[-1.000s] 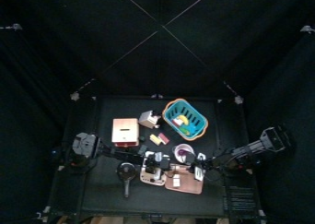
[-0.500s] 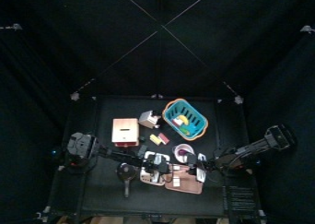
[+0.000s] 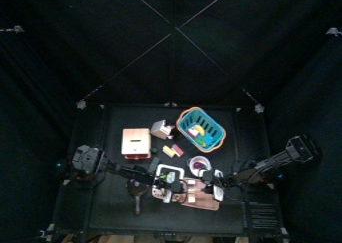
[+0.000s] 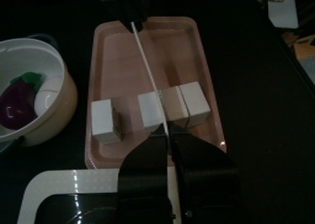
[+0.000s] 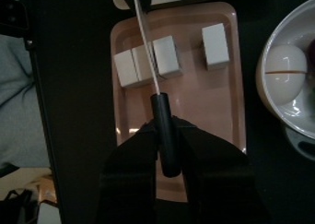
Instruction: Cut sushi roll
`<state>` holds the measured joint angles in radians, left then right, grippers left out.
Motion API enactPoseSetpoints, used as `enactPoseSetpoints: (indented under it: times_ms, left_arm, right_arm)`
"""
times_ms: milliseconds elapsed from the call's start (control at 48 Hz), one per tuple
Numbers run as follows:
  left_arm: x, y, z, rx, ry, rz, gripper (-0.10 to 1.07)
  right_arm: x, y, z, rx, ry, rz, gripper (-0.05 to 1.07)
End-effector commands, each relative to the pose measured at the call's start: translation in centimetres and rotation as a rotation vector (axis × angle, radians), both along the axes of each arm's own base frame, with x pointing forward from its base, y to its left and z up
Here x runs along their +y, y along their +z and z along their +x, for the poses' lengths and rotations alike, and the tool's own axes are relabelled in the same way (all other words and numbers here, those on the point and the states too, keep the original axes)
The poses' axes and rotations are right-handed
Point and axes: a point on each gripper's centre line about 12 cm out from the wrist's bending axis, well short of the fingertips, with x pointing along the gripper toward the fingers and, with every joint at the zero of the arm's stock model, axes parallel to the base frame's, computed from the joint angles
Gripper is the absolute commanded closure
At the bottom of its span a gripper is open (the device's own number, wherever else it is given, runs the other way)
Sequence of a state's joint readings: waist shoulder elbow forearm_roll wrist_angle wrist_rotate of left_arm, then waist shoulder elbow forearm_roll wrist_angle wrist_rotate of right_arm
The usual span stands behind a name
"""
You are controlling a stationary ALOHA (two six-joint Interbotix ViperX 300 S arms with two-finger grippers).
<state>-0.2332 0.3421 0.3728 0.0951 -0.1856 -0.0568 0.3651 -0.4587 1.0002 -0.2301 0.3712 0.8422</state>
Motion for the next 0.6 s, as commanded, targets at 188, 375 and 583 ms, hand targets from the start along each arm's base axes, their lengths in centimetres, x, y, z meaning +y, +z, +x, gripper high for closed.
enactPoseSetpoints:
  times_ms: [188,375,583]
  left_arm:
    - [-1.57,1.46,-0.07,-0.036,-0.024,-0.02,0.69]
    - [-1.57,1.31,-0.06,-0.032,-0.021,-0.023,0.69]
    - [-1.57,1.24,-0.06,-0.031,-0.021,-0.023,0.69]
  right_arm:
    - [-0.11,0.54,0.32,-0.018,-0.016,0.015,0.61]
    - [-0.08,0.36,0.4,-0.011,-0.015,0.011,0.61]
    - [-0.05,0.26,0.34,-0.006,-0.015,0.012,0.61]
